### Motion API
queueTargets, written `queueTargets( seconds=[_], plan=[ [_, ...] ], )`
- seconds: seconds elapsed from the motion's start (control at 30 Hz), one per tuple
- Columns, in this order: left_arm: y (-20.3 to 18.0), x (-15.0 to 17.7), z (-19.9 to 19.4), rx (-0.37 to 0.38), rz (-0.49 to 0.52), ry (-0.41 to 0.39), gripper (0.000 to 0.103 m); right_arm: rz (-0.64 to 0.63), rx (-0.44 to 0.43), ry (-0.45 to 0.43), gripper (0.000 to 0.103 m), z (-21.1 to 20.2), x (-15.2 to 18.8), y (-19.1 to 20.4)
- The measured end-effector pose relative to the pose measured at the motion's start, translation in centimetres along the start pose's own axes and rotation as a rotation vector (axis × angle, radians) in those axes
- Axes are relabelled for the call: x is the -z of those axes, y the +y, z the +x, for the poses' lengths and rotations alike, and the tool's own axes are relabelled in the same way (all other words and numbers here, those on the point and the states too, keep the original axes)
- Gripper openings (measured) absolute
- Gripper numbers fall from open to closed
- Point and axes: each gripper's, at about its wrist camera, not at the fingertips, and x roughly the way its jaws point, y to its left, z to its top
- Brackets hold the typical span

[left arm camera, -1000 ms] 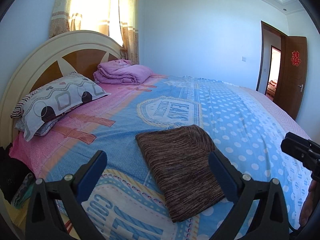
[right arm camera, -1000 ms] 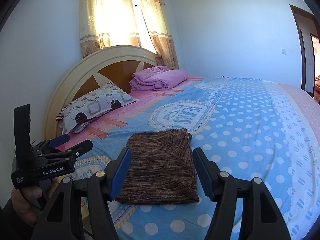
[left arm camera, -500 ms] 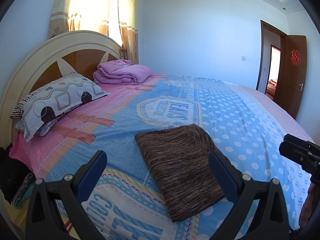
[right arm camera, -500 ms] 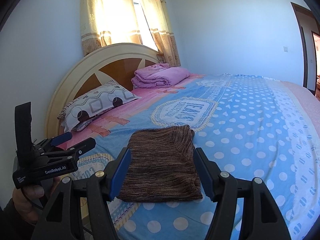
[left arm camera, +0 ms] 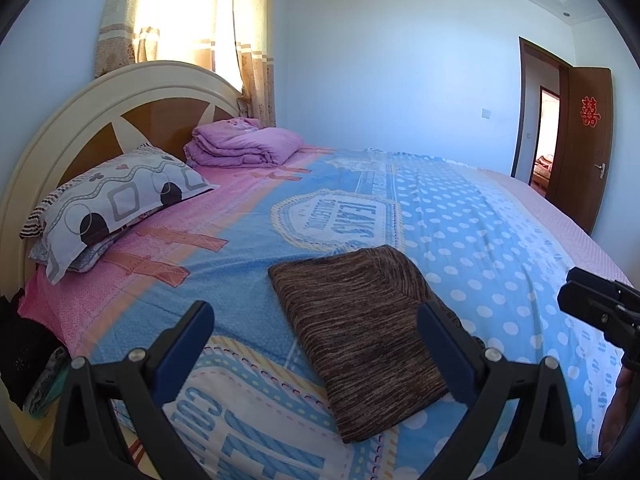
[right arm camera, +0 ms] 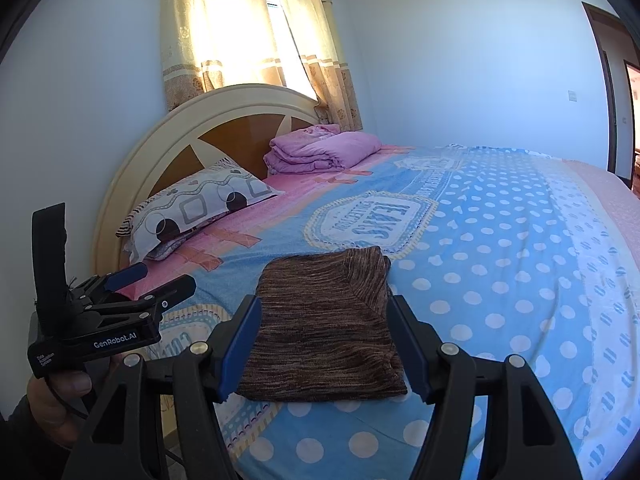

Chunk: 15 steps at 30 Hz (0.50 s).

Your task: Fold small clothes

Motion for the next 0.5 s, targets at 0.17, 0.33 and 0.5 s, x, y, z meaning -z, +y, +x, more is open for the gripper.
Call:
queueTargets(
  seconds=[0.17, 0.33, 0.5],
  plan=[
    [0.05, 0.02, 0.03, 0.003, -0.002, 0.003, 0.103, -0.001, 0.000, -0.003, 0.066, -0.02, 0.04, -0.01],
    [0.34, 0.17, -0.06, 0.000, -0.001, 0.004, 0.103, -0.004, 0.004, -0.018, 0.066, -0.35, 0.15, 0.12],
    [0.14, 0.08, 0.05, 0.005, 0.013, 0.007, 0.103, -0.010, 0.010, -0.035, 0.066, -0.72, 0.03, 0.29]
  ],
)
